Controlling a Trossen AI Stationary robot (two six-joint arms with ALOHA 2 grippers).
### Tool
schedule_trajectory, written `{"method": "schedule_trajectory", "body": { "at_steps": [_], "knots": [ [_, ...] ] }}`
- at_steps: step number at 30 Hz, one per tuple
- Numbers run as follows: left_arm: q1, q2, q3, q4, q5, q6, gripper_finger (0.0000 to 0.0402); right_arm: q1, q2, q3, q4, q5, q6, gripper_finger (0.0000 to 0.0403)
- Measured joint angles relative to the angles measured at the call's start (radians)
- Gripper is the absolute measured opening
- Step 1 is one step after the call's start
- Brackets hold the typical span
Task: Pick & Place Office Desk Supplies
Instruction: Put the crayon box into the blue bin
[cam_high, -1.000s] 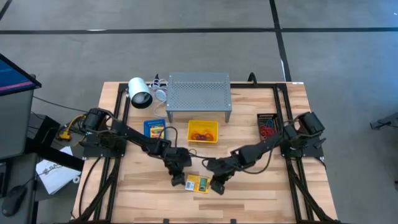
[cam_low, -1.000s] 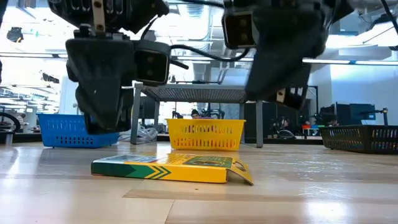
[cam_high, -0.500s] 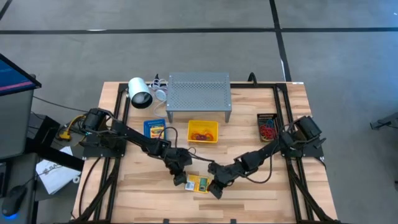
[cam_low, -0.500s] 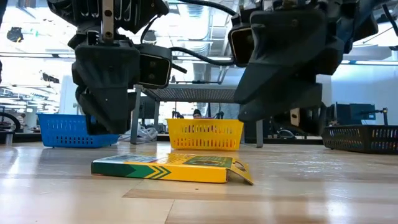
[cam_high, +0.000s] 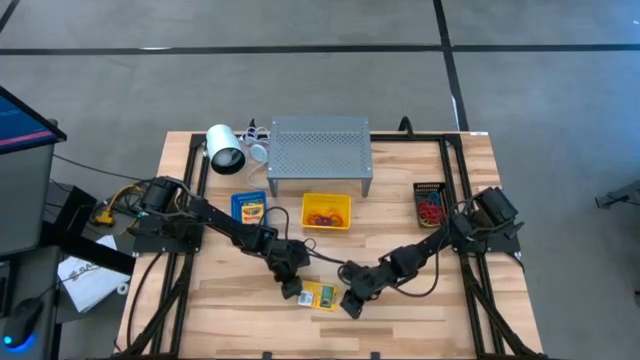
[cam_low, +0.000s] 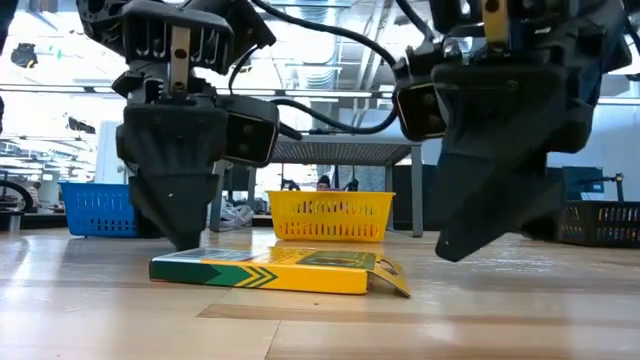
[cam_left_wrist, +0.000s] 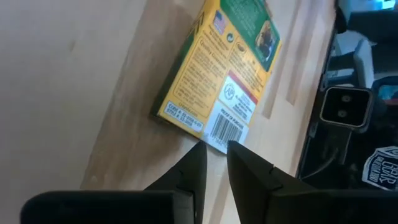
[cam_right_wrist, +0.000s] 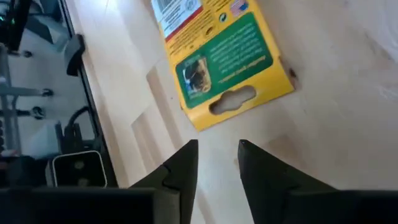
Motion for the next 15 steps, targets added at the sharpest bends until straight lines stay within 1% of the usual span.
{"method": "schedule_trajectory", "body": {
  "at_steps": [5,10,13,15],
  "knots": [
    [0.000,0.000,0.000,0.035,-0.003,0.000,0.0061,-0.014,0.000,-0.034,0.032,0.011,0.052,0.0133],
    [0.001,0.000,0.000,0.062,-0.004,-0.007,0.0061,-0.033,0.001,-0.032,0.081,0.025,0.087,0.0156],
    [0.000,0.018,0.000,0.064,-0.002,-0.008,0.0060,-0.043,0.046,-0.033,0.150,0.016,0.137,0.0162],
    [-0.005,0.042,0.002,0.087,0.023,-0.022,0.0060,-0.041,0.097,-0.014,0.230,-0.026,0.177,0.0164]
  ]
}}
